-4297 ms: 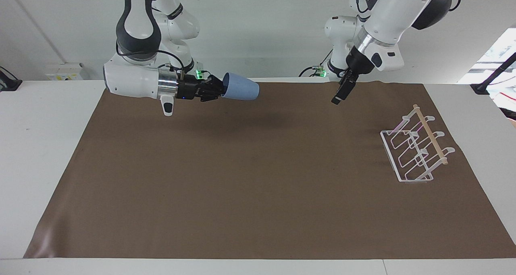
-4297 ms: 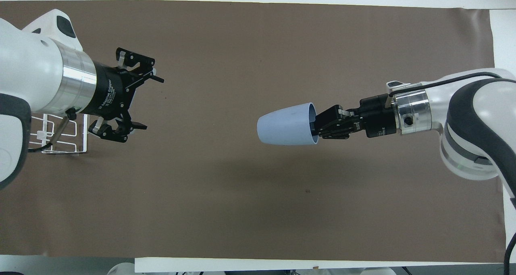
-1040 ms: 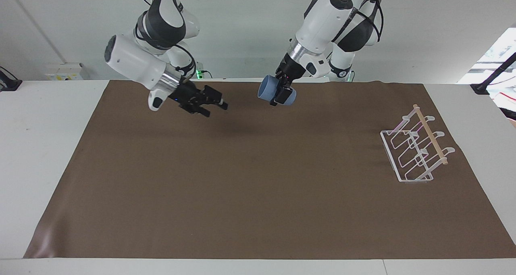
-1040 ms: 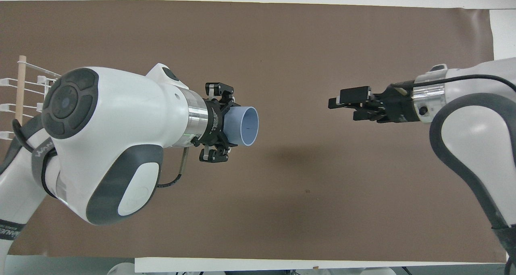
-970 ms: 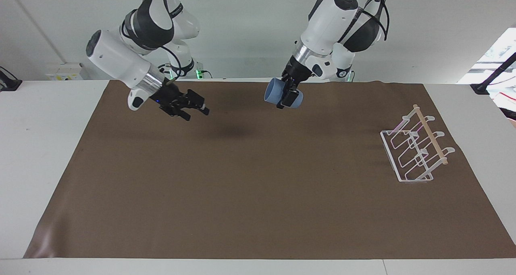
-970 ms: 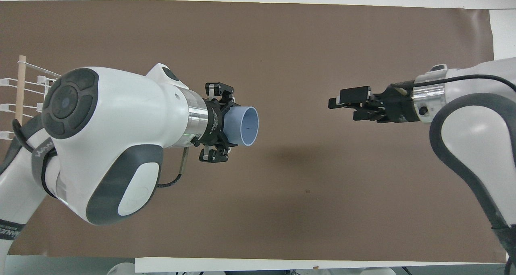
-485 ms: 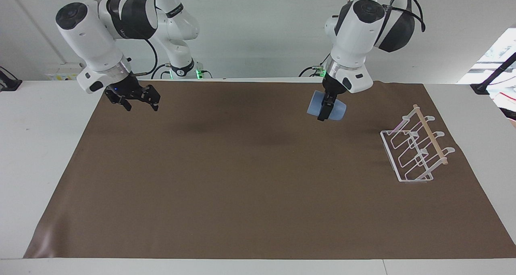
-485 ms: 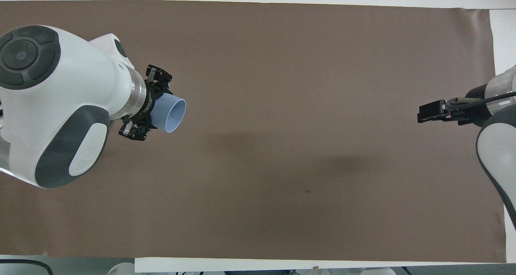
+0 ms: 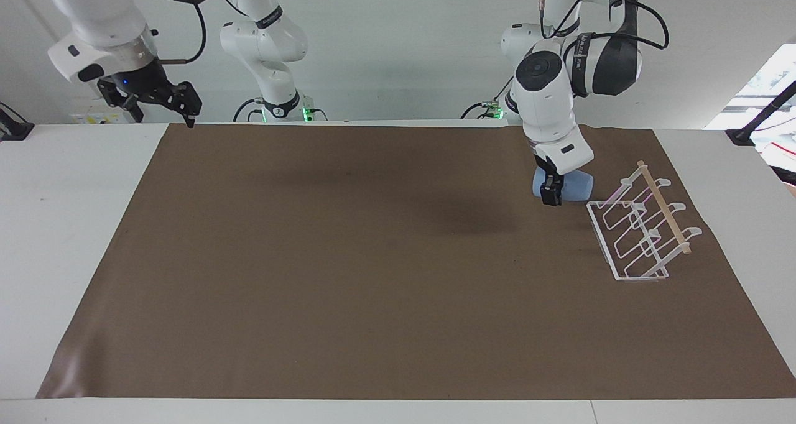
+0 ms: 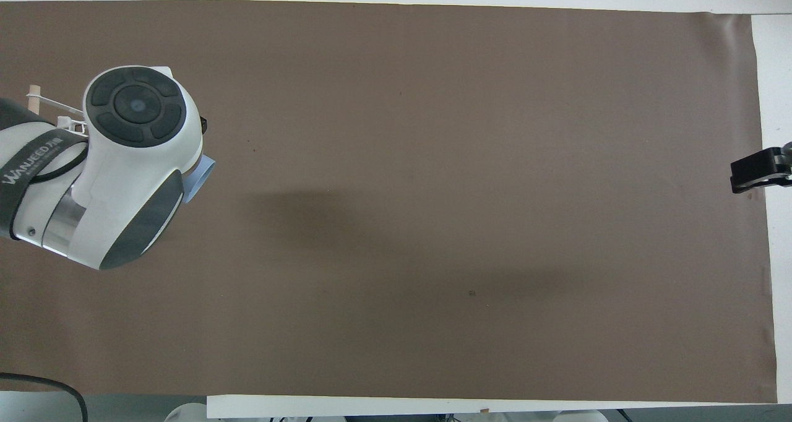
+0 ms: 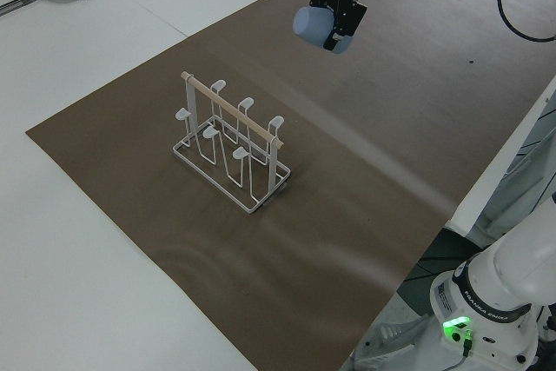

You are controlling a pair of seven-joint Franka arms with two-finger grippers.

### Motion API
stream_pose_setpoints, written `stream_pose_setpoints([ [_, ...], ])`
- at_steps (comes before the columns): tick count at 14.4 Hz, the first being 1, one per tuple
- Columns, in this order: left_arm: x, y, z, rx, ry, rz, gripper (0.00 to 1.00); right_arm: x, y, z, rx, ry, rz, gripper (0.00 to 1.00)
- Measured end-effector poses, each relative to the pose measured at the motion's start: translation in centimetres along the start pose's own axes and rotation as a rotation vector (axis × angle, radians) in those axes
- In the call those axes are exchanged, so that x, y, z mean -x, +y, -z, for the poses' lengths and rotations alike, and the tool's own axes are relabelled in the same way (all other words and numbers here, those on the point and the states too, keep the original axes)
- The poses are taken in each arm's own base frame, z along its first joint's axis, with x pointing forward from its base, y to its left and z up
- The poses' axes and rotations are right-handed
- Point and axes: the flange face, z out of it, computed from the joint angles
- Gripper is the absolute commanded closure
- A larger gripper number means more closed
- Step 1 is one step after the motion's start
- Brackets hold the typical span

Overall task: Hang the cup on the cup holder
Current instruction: 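Carry the cup with the left gripper toward the wire rack while the right gripper retracts, then lower the cup onto the wire rack hook with the left gripper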

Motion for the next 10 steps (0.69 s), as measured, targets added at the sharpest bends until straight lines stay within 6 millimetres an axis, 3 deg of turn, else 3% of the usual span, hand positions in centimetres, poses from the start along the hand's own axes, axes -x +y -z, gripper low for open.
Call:
stream_pose_setpoints([
  [6,-3.6,1.6,-3.6,-0.063,0.426,-0.017,1.00,-1.1,-1.6,-1.0,-0.023,-0.020,0.032,0.01],
  [10,-3.8,4.3,-8.6,-0.075,0.642,0.041,1.00,-1.0,-0.3,-1.2,-0.029,-0.024,0.031,0.01],
])
